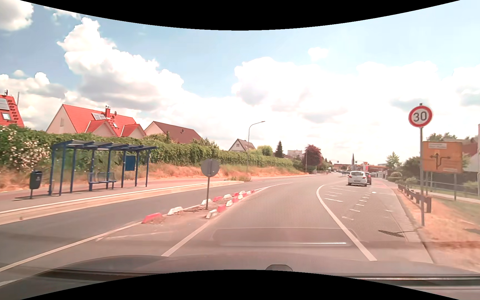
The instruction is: Follow the waypoints while adhering to traffic rules and regulations
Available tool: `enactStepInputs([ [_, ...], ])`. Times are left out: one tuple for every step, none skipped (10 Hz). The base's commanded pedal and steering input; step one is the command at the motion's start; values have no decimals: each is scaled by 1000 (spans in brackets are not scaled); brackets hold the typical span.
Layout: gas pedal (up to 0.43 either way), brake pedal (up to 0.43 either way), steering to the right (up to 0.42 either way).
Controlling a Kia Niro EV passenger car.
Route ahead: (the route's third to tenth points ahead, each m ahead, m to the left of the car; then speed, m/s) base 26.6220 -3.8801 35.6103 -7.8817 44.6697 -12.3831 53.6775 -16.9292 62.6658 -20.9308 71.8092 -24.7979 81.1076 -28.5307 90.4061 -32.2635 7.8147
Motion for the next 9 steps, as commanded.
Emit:
enactStepInputs([
  [59,0,113],
  [67,0,98],
  [67,0,89],
  [67,0,78],
  [67,0,71],
  [67,0,64],
  [67,0,57],
  [67,0,51],
  [67,0,44],
])
